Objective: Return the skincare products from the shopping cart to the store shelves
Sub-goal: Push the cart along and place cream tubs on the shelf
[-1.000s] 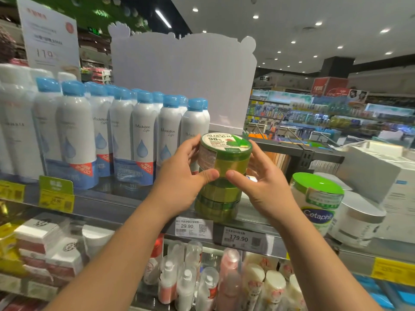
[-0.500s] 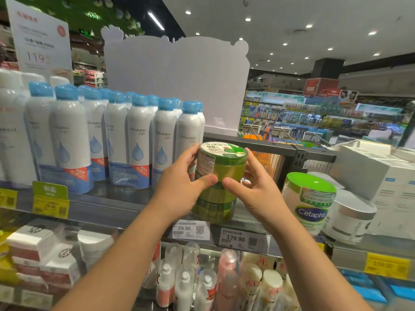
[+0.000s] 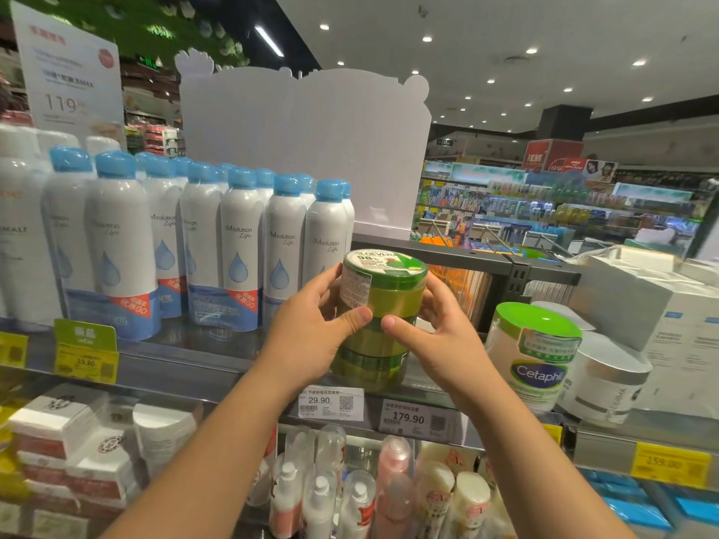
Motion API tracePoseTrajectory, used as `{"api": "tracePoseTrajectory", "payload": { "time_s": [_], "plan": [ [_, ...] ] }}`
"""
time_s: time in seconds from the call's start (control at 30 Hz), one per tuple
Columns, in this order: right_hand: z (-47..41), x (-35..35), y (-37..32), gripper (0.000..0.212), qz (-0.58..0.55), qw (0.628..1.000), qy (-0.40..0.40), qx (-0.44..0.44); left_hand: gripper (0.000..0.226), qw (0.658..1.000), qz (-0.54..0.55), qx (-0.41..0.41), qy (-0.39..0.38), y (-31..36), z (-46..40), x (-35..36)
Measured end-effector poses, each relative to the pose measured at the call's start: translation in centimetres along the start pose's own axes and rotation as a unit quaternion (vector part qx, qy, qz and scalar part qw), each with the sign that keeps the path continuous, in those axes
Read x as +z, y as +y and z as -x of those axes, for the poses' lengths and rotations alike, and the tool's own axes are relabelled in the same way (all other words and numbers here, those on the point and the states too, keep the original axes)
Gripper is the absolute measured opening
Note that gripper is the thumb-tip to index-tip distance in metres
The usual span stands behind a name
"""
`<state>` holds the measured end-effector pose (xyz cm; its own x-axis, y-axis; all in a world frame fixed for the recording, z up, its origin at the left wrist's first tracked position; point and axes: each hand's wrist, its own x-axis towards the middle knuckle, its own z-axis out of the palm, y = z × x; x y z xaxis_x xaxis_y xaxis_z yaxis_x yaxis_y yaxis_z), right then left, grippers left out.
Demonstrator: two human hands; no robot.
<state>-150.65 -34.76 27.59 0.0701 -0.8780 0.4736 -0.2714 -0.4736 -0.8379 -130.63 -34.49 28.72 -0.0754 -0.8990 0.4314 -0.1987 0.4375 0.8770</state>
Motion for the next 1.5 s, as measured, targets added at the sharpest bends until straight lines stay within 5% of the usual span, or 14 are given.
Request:
{"api": "tracePoseTrajectory", "payload": {
  "time_s": [0.27,0.73,0.97,1.23,1.5],
  "plan": [
    [0.1,0.4,-0.3,0.100,-0.020,0.999,0.017,0.032,0.070,1.000,-0.004,-0.010,0.007,0.0,0.2,0.1],
    [1.7,1.9,-1.6,0.054,0.010,0.999,0.033,-0.005,0.058,1.000,0.026,0.007,0.010,0.0,1.6,0.6],
    [4.1,3.1,-1.6,0.062,0.042,0.986,0.153,0.043,0.081,0.996,0.083,0.005,0.032,-0.7,3.6,-0.8],
    [9.2,5.1,-1.8,0.054,-0.039,0.968,0.246,0.031,0.054,0.977,0.214,0.012,0.012,-3.0,7.1,-2.7],
    [15.4,6.0,-0.8,0.045,-0.087,0.943,0.311,0.077,0.054,0.950,0.301,-0.026,-0.077,-5.0,10.8,-0.4]
  ]
}}
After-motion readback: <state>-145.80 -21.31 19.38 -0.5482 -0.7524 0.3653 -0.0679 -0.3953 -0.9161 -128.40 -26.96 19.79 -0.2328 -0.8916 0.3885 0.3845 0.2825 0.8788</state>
